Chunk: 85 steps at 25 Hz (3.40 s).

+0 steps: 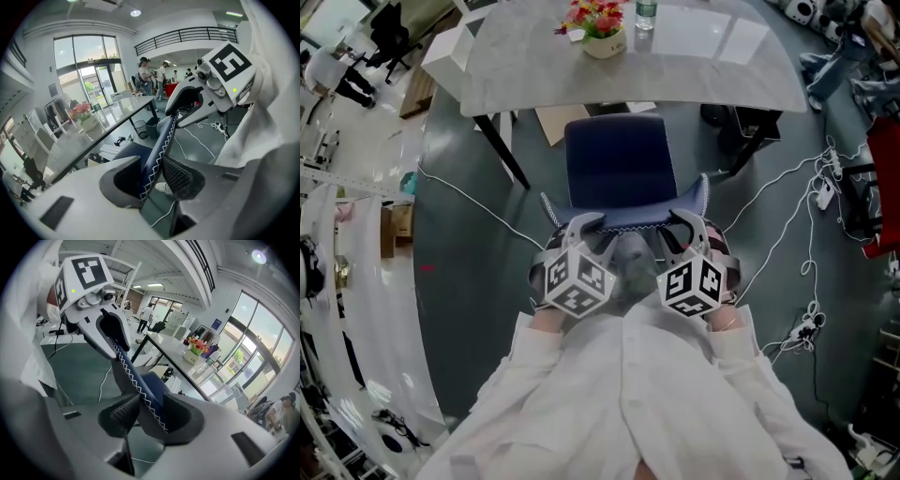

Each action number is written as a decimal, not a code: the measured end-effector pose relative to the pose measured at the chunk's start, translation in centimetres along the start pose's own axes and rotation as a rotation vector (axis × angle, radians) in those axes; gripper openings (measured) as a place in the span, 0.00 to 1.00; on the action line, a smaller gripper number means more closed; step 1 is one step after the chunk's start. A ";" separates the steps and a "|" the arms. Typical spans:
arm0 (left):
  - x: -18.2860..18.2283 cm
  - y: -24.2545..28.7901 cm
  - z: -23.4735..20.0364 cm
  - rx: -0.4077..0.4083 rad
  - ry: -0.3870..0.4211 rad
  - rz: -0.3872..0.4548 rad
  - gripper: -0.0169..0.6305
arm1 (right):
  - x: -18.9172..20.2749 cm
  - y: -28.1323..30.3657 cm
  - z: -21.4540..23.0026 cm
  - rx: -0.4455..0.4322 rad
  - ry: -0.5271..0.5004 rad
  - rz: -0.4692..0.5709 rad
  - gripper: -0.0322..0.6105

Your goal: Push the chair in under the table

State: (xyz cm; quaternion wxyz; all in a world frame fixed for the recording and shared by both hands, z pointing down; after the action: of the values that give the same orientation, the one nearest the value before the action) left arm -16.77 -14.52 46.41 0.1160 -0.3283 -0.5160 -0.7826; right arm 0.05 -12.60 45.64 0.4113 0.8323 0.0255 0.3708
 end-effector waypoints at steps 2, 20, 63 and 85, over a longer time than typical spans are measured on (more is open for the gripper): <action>0.0 0.2 -0.7 0.002 0.001 0.000 0.25 | -0.4 0.5 0.4 0.000 -0.001 0.002 0.30; -0.3 2.5 -6.8 -0.012 -0.001 0.005 0.26 | -3.4 5.0 4.3 -0.017 -0.012 0.008 0.30; -0.5 5.2 -16.6 -0.017 0.011 0.005 0.27 | -8.3 12.1 10.0 -0.088 -0.045 0.067 0.30; 0.5 4.9 -15.2 0.025 -0.027 -0.021 0.27 | -7.3 11.8 8.6 -0.168 -0.026 0.063 0.30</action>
State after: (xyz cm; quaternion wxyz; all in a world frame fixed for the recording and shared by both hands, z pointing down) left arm -20.63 -30.01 46.47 0.1052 -0.3320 -0.5304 -0.7729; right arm -2.84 -28.66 46.29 0.4682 0.7999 -0.0373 0.3736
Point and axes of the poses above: the fingertips, and each gripper's own axes: y forward along the fingers, z to its right, x out of its underside, the point moved 10 cm from there along -y, backward along the fingers, and after that the axes turned 5 degrees about y, right-handed, at the moved point
